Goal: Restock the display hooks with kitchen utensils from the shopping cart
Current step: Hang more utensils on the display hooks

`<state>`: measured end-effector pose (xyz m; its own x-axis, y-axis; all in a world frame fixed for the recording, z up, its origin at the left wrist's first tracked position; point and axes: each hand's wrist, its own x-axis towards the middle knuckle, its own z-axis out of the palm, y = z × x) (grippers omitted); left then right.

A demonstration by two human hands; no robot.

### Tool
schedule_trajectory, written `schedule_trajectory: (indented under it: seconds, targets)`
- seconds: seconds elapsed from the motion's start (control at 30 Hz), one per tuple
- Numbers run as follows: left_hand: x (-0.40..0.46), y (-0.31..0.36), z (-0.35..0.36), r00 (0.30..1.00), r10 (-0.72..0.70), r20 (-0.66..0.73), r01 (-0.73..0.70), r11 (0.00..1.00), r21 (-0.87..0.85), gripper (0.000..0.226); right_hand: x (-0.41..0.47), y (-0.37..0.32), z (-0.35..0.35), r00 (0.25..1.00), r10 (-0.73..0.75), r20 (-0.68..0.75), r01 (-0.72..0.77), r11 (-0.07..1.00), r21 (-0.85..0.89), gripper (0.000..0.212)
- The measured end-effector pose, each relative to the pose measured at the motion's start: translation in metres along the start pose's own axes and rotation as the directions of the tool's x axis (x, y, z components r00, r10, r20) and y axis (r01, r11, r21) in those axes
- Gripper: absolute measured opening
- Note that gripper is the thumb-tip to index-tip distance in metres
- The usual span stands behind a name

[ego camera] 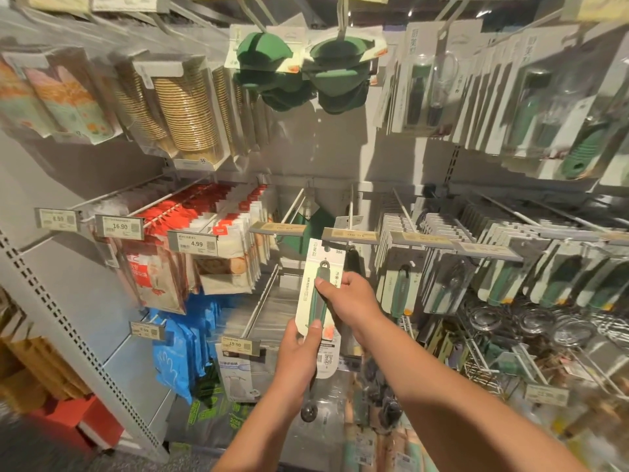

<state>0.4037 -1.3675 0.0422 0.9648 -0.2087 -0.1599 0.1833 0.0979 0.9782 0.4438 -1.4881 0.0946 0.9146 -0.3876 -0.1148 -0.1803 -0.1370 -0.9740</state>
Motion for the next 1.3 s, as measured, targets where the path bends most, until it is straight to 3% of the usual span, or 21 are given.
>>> schedule_trajectory:
  seconds: [0.2, 0.33, 0.47, 0.6, 0.93, 1.1, 1.23, 1.3]
  targets:
    - [0.003, -0.002, -0.004, 0.998, -0.067, 0.011, 0.068, 0.997, -0.044, 0.020, 0.000, 0.005, -0.003, 0.999, -0.024, 0.047, 0.023, 1.000, 0.008, 0.025]
    - [0.002, 0.001, -0.005, 0.980, -0.194, 0.041, 0.198, 0.974, -0.112, 0.034, 0.000, 0.008, -0.006, 0.993, -0.044, 0.107, 0.042, 0.999, 0.015, 0.028]
    - [0.008, -0.002, -0.009, 0.954, -0.280, 0.104, 0.291, 0.952, -0.100, 0.035, -0.001, 0.012, -0.006, 0.989, -0.056, 0.135, 0.054, 0.998, 0.019, 0.022]
    - [0.010, -0.003, -0.010, 0.953, -0.283, 0.109, 0.292, 0.953, -0.080, 0.036, -0.004, 0.017, -0.006, 0.988, -0.078, 0.136, 0.078, 0.997, 0.005, 0.013]
    - [0.020, 0.000, -0.014, 0.958, -0.275, 0.075, 0.283, 0.951, -0.123, 0.055, -0.008, 0.027, -0.014, 0.988, -0.129, -0.089, 0.135, 0.989, 0.060, 0.021]
    - [0.022, -0.003, -0.013, 0.958, -0.279, 0.074, 0.287, 0.944, -0.160, 0.064, -0.005, 0.021, -0.014, 0.982, -0.141, -0.128, 0.145, 0.989, 0.019, 0.034]
    - [0.018, -0.002, -0.013, 0.957, -0.286, 0.056, 0.292, 0.938, -0.188, 0.058, -0.001, 0.016, -0.015, 0.981, -0.096, -0.168, 0.102, 0.994, 0.025, 0.040]
    - [0.018, -0.002, -0.014, 0.948, -0.317, 0.043, 0.318, 0.923, -0.217, 0.065, 0.003, 0.014, -0.017, 0.981, -0.079, -0.180, 0.081, 0.997, 0.002, 0.036]
